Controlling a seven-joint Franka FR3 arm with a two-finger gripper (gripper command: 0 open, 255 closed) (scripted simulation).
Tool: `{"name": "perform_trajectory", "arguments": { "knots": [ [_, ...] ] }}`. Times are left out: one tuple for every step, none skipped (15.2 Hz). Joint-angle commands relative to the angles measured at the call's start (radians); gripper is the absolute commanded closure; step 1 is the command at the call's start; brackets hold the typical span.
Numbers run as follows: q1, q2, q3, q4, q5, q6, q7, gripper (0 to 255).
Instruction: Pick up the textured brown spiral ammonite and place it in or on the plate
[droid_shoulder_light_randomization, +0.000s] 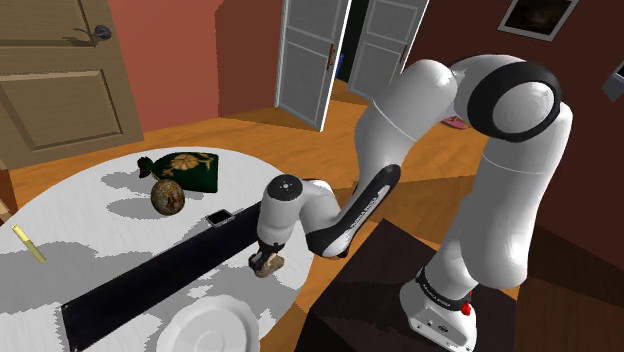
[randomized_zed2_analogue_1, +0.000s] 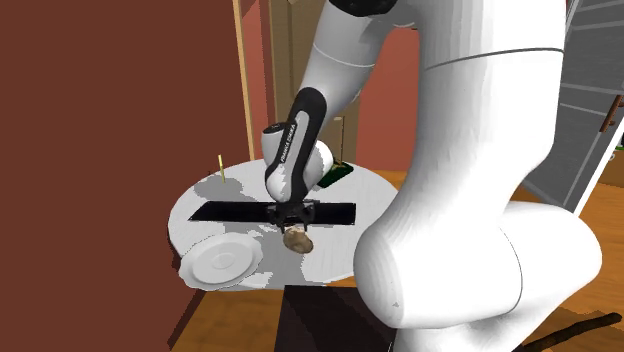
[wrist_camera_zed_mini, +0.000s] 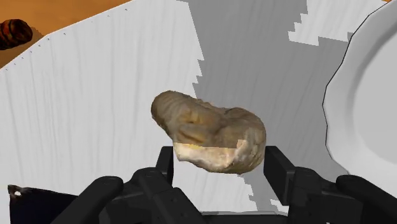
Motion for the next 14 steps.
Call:
{"name": "perform_trajectory", "arguments": {
  "knots": [
    [-0.012, -0.031, 0.018, -0.012, 0.034, -0.017, -0.028, 255],
    [-0.018, -0.046, 0.027, -0.015, 0.052, -0.027, -0.043, 255],
    [-0.023, -0.061, 0.035, -0.017, 0.070, -0.037, -0.059, 255],
    [-0.028, -0.075, 0.043, -0.019, 0.088, -0.046, -0.073, 255],
    [-0.009, -0.069, 0.053, -0.005, 0.090, -0.061, -0.049, 255],
    [0.009, -0.063, 0.062, 0.010, 0.091, -0.076, -0.026, 255],
    [0.027, -0.056, 0.072, 0.027, 0.093, -0.092, -0.004, 255],
    [0.045, -0.048, 0.081, 0.045, 0.094, -0.108, 0.019, 255],
    [0.062, -0.039, 0.090, 0.064, 0.094, -0.124, 0.041, 255],
    [0.080, -0.029, 0.099, 0.084, 0.095, -0.141, 0.062, 255],
    [0.098, -0.019, 0.107, 0.105, 0.095, -0.158, 0.083, 255],
    [0.115, -0.007, 0.115, 0.127, 0.095, -0.175, 0.103, 255],
    [0.134, 0.005, 0.122, 0.151, 0.095, -0.192, 0.123, 255],
    [0.151, 0.018, 0.129, 0.175, 0.095, -0.210, 0.143, 255]
  ]
}}
